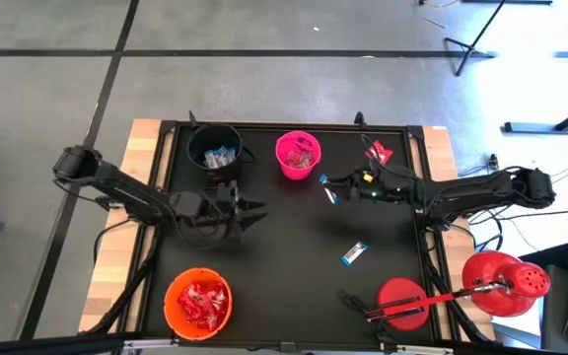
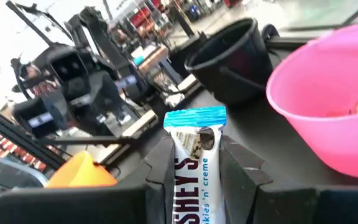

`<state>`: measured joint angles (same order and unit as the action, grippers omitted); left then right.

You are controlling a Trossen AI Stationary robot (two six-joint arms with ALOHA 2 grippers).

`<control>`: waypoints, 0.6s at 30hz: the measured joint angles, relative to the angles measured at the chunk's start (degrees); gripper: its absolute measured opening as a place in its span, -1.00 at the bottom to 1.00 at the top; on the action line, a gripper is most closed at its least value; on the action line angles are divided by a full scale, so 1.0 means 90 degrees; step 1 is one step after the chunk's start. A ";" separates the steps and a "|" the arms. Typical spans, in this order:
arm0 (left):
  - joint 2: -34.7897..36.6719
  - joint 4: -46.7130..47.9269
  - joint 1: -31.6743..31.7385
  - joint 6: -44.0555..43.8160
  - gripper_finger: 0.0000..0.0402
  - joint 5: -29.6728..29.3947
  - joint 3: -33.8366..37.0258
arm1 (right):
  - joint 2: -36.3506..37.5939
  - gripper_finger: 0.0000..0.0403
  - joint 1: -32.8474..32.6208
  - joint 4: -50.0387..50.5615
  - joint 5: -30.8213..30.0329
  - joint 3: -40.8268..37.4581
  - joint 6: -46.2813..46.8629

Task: Organize candy in baskets
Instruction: Put the white chocolate bar into the black bucket

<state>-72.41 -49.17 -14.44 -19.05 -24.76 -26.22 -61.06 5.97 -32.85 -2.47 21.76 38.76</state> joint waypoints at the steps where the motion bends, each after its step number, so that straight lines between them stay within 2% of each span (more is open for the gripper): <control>1: -0.0163 -0.0236 0.0002 0.0003 -0.30 -0.0020 0.0000 | -0.0016 -0.56 -0.0056 -0.0084 -0.0086 0.0001 -0.0001; 7: -0.0907 -0.1215 0.0022 0.0006 -0.29 0.0149 0.0000 | -0.0283 -0.56 -0.0286 -0.0783 -0.0275 0.0015 -0.0007; 14: -0.1557 -0.1142 0.0260 -0.0401 -0.10 0.0965 -0.0551 | -0.1054 -0.56 -0.0418 -0.0837 -0.0258 0.0695 -0.0235; 18: -0.1929 -0.0730 0.0402 -0.0592 -0.01 0.1046 -0.0996 | -0.1628 -0.56 -0.0619 -0.0604 -0.0164 0.1418 -0.0756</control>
<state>-89.77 -55.74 -10.82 -24.37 -15.34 -35.18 -75.71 0.40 -38.28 -3.95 34.52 31.96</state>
